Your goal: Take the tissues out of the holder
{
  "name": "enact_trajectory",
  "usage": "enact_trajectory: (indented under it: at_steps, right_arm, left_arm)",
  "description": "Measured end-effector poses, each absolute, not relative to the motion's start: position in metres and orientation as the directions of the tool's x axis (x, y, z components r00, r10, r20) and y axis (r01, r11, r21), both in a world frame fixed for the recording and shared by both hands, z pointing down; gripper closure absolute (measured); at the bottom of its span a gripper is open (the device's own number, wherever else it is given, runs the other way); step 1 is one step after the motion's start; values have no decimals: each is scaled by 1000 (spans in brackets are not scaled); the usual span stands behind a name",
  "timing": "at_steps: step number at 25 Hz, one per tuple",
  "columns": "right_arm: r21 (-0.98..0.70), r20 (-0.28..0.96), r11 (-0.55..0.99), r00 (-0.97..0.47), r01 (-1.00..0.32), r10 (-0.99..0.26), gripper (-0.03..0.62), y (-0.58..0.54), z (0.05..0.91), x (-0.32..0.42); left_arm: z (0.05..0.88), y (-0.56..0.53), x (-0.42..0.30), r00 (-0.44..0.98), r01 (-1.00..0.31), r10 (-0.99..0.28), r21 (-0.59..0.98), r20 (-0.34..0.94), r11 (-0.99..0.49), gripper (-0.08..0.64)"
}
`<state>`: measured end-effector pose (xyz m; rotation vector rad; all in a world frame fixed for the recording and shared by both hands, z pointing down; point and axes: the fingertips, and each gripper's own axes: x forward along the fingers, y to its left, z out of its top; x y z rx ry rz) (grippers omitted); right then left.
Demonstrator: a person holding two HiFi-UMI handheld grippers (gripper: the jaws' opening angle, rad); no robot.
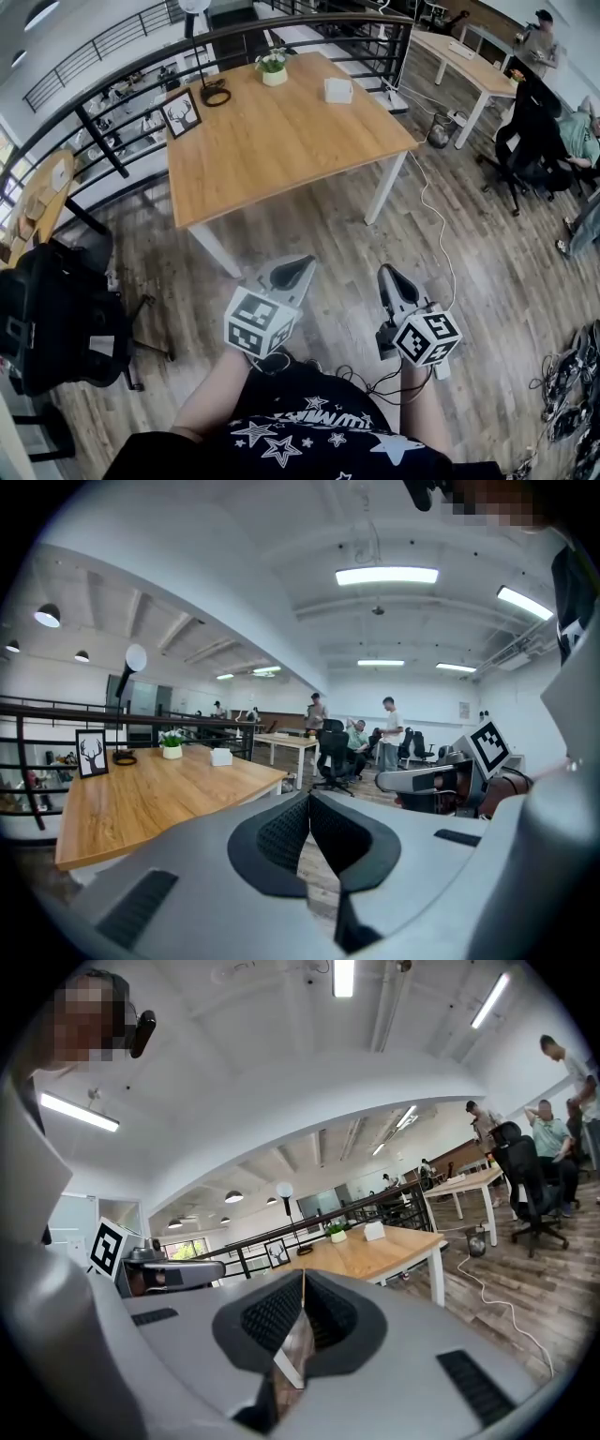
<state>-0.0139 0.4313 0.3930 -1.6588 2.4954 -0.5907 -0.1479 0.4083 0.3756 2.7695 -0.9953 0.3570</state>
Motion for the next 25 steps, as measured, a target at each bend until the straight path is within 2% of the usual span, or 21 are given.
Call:
enact_trajectory:
  at_steps: [10, 25]
  right_arm:
    - [-376, 149, 352, -431, -857, -890, 574, 421, 403, -18]
    - [-369, 180, 241, -324, -898, -929, 574, 324, 405, 30]
  left_arm:
    - [384, 397, -145, 747, -646, -601, 95, 284, -757, 546]
    - [387, 279, -106, 794, -596, -557, 130, 245, -792, 546]
